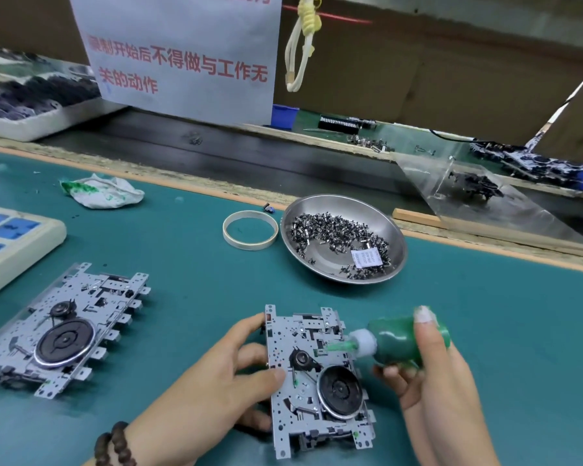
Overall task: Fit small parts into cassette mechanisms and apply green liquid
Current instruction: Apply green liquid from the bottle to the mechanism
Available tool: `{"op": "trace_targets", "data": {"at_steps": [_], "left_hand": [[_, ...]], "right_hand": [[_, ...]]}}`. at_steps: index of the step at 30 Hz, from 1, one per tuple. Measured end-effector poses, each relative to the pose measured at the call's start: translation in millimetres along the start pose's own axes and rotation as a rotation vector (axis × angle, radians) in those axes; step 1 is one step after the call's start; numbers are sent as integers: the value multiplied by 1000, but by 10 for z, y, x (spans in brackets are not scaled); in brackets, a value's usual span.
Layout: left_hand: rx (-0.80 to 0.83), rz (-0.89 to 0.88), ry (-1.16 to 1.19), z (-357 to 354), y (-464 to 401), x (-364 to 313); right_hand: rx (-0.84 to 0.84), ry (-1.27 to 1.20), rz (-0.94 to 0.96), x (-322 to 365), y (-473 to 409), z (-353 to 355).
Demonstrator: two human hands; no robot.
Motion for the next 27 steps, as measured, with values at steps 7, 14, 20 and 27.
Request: {"op": "trace_targets", "data": {"at_steps": [7, 14, 20, 27], "left_hand": [[-8, 82, 125, 37, -20, 67], [67, 90, 347, 97, 28, -8], [-104, -79, 507, 480, 80, -197], [-108, -198, 470, 462, 91, -609]], "right_hand": [[-84, -41, -164, -107, 3, 107], [239, -217, -230, -65, 27, -130], [371, 541, 194, 52, -80, -6], [450, 871, 222, 25, -66, -35]]}}
Point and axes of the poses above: each hand's wrist, its own y-axis away from the middle knuckle, its own z-axis out of the back of the hand, x = y × z, the point moved 9 cm from there along -y, towards the middle knuckle, and after that the axes turned 15 degrees about z, right-handed, at the moved point
